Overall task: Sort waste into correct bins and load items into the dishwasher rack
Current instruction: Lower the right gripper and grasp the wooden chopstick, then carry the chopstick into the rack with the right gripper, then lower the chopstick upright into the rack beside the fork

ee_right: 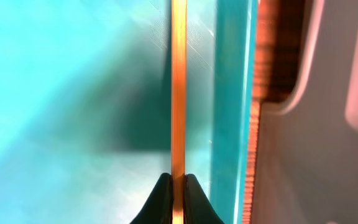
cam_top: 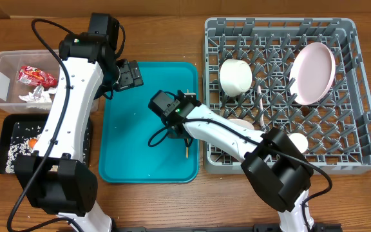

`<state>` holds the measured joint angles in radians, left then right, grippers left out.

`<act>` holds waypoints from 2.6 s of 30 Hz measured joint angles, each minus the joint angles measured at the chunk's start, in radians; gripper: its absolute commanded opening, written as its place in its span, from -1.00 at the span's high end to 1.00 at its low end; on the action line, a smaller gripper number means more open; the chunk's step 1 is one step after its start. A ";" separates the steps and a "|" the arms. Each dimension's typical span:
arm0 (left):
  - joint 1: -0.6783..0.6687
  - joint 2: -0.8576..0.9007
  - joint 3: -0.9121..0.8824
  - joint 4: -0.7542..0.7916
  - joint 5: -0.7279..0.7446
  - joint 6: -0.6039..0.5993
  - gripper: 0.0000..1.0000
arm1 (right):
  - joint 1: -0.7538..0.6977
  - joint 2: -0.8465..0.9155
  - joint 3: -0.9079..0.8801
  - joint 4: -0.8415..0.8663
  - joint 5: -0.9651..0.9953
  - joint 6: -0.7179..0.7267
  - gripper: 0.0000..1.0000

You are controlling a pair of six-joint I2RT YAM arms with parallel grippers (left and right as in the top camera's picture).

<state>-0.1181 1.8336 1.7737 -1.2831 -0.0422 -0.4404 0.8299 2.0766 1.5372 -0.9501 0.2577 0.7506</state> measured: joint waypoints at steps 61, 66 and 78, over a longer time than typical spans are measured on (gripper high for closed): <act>0.000 0.000 0.000 0.000 0.000 0.000 -1.00 | -0.683 -0.252 0.029 -0.090 -0.098 -0.682 0.92; 0.000 0.000 0.000 0.000 0.000 0.000 -1.00 | -0.684 -0.249 0.029 -0.095 -0.124 -0.704 0.92; 0.000 0.000 0.000 0.000 0.000 0.000 -0.99 | -0.683 -0.221 0.029 -0.090 -0.127 -0.721 0.92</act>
<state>-0.1181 1.8336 1.7737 -1.2831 -0.0422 -0.4404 0.1467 1.8557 1.5661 -1.0405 0.1310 0.0296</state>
